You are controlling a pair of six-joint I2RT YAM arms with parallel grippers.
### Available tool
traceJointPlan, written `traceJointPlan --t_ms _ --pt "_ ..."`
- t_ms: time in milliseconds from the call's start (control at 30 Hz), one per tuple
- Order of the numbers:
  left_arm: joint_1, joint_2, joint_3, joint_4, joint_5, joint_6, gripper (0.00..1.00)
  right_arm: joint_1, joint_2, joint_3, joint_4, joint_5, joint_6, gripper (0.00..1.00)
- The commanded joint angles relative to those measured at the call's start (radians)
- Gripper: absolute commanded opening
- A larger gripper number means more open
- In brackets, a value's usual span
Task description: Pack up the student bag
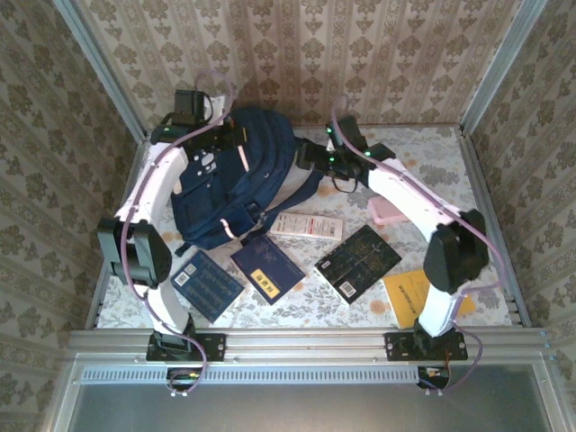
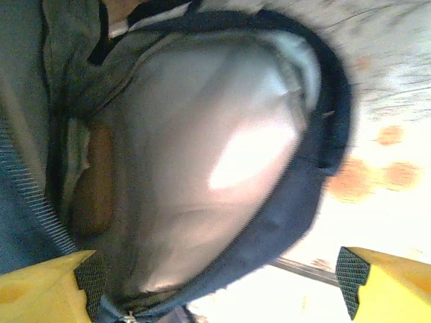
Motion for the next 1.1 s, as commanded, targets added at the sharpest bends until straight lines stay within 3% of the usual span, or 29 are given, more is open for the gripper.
traceJointPlan --t_ms 0,100,200,400,667,833,1067 --pt "-0.01 0.037 0.009 0.045 -0.006 0.004 0.0 -0.019 -0.098 -0.051 -0.224 0.252 -0.019 0.93" --pt "-0.013 0.055 0.008 0.037 -0.021 -0.005 0.0 -0.093 -0.134 -0.118 -0.34 0.354 0.081 0.96" --pt "-0.011 0.06 0.004 0.034 -0.028 -0.014 0.0 -0.199 -0.152 -0.183 -0.435 0.392 0.281 0.99" --pt "-0.019 0.055 -0.011 0.048 0.0 -0.026 0.0 -0.374 -0.029 -0.14 -0.58 0.301 0.536 1.0" --pt "-0.033 0.098 -0.015 0.034 -0.003 -0.02 0.0 -0.459 0.103 -0.179 -0.397 0.136 0.781 1.0" --pt "-0.045 0.113 -0.019 0.038 0.018 -0.025 0.0 -0.459 0.161 -0.15 -0.321 0.126 0.86 1.0" --pt "-0.05 0.1 -0.044 0.061 0.056 -0.051 0.33 -0.468 0.261 -0.106 -0.31 0.095 0.869 1.0"
